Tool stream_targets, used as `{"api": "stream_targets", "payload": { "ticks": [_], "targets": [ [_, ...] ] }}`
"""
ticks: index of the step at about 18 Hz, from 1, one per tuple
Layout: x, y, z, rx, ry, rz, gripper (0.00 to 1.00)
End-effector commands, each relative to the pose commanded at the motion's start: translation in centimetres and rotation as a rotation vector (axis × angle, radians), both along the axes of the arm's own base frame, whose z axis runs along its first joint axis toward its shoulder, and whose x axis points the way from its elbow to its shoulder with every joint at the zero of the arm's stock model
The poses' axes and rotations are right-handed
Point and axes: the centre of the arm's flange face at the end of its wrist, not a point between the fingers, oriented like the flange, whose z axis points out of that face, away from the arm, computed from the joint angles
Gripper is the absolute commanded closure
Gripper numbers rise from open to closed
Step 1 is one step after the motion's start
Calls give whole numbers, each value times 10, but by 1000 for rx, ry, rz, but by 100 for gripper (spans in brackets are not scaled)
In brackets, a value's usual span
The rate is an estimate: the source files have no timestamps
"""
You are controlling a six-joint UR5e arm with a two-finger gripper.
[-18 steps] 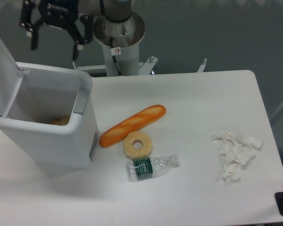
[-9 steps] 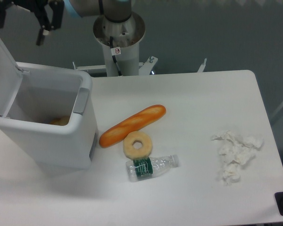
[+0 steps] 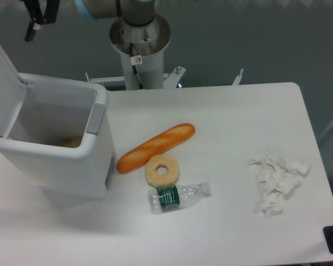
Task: Close the trash can
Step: 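Position the gripper behind the upright trash can lid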
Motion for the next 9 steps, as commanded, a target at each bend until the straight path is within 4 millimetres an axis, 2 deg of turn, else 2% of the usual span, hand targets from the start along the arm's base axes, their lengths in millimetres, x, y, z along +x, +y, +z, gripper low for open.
{"api": "stream_targets", "payload": {
  "ticks": [9],
  "targets": [
    [3,16,-16,-34,-18,-25,0]
  ]
}}
